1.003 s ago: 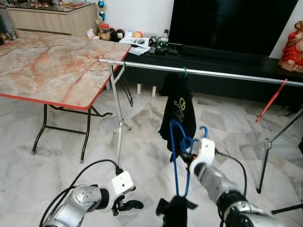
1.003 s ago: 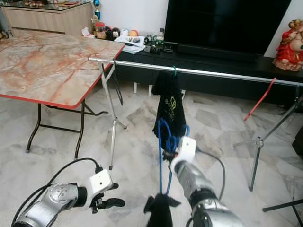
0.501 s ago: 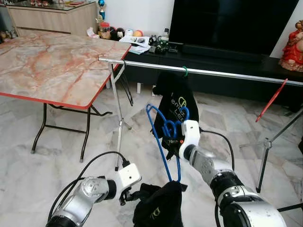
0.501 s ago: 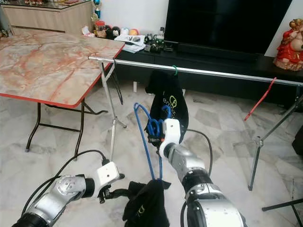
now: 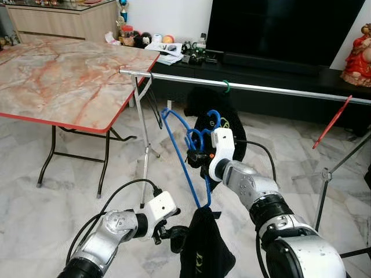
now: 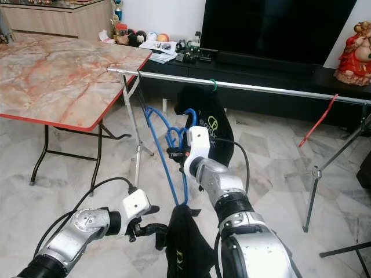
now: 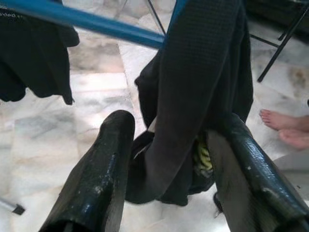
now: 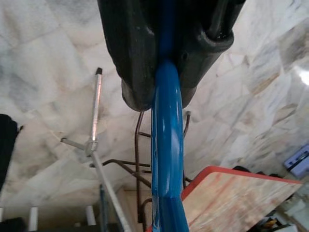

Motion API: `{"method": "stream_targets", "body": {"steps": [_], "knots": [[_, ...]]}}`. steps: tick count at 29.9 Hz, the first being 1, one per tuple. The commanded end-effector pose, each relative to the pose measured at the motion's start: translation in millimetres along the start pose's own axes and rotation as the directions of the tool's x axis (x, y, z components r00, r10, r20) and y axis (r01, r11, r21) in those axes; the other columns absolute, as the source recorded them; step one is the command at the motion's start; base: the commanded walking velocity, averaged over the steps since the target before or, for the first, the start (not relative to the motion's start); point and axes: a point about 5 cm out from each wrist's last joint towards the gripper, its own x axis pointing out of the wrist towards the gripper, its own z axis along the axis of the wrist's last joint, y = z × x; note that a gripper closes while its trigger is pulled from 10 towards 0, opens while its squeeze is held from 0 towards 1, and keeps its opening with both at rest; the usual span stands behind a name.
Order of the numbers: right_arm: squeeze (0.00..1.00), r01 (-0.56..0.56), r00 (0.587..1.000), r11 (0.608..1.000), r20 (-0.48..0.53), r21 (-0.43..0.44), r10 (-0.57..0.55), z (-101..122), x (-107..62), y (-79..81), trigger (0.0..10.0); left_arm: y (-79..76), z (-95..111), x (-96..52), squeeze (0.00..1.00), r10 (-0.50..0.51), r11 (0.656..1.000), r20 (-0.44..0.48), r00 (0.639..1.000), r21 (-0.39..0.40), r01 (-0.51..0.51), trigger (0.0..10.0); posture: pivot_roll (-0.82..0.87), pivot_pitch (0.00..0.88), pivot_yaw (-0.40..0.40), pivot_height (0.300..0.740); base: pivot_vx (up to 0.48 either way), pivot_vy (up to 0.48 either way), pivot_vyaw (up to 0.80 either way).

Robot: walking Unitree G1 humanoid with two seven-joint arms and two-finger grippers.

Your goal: Hang hanger

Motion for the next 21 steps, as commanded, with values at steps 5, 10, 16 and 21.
{"method": "stream_targets", "body": {"steps": [5, 10, 16, 21], "knots": [[0.0, -0.06, 0.997, 0.997, 0.052, -0.049, 0.063, 25.2, 1.6, 17.7, 10.0, 0.8, 12.2, 0.6, 0.0, -0.021, 1.0, 0.052, 0.998, -0.02, 0.022, 10.0, 0.15, 0.0, -0.114, 0.74, 0.0, 0.0, 0.0], [0.0, -0.074, 0.995, 0.996, 0.063, -0.054, 0.077, 29.0, 2.6, 23.2, 10.0, -0.4, 13.2, 1.7, 0.0, -0.035, 0.999, 0.05, 0.998, -0.029, 0.036, 10.0, 0.15, 0.0, -0.116, 0.74, 0.0, 0.0, 0.0], [0.0, -0.084, 0.993, 0.995, 0.074, -0.056, 0.088, 34.3, 2.7, 27.8, 10.0, 0.0, 13.7, 2.9, 0.0, -0.031, 0.998, 0.05, 0.998, -0.045, 0.033, 10.0, 0.15, 0.0, -0.116, 0.74, 0.0, 0.0, 0.0], [0.0, -0.099, 0.99, 0.994, 0.094, -0.051, 0.104, 41.1, 3.5, 34.3, 10.0, 0.7, 13.2, 3.7, 0.0, -0.016, 0.998, 0.059, 0.998, -0.068, 0.019, 10.0, 0.15, 0.0, -0.116, 0.74, 0.0, 0.0, 0.0]]}}
